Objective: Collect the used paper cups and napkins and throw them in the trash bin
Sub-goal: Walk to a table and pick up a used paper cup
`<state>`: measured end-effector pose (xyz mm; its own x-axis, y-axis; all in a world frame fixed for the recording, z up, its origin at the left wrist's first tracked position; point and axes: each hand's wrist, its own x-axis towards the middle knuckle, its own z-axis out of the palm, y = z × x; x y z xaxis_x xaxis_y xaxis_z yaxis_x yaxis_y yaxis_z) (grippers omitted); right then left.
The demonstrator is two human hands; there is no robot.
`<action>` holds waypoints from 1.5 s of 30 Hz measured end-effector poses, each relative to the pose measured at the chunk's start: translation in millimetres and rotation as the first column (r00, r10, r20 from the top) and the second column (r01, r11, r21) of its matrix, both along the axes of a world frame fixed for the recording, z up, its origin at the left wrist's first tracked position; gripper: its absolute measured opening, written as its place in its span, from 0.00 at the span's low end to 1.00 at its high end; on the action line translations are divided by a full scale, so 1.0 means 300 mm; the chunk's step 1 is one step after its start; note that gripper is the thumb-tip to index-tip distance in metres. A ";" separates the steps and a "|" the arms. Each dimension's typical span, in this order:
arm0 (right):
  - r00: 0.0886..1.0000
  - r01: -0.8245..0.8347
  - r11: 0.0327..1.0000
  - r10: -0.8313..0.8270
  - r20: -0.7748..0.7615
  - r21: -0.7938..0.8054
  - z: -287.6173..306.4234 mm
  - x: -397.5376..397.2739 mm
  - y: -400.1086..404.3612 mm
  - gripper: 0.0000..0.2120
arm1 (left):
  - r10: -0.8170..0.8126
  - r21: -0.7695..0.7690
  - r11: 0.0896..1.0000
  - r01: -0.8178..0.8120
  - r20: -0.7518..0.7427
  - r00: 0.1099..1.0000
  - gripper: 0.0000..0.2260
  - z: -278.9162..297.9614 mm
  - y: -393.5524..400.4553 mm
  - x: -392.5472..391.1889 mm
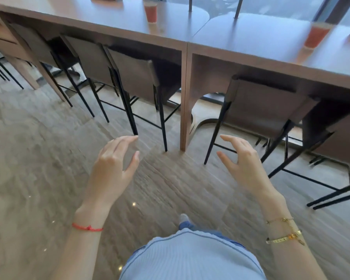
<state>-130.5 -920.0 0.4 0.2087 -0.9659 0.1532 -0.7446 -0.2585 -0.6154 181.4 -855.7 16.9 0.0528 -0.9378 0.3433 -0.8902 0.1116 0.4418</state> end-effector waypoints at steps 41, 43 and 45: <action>0.998 -0.012 0.990 0.005 -0.056 -0.138 0.152 0.876 -2.334 0.20 | -0.025 -0.054 0.998 0.025 -0.006 1.000 0.22 0.102 -2.413 0.663; 0.996 -0.040 0.993 0.031 -0.081 -0.114 0.143 0.891 -2.389 0.20 | 0.002 -0.056 0.998 -0.004 -0.040 0.999 0.25 0.096 -2.498 0.653; 0.992 -0.070 0.994 0.061 -0.110 -0.081 0.131 0.904 -2.432 0.20 | 0.021 -0.046 0.999 -0.023 -0.061 0.998 0.31 0.091 -2.580 0.643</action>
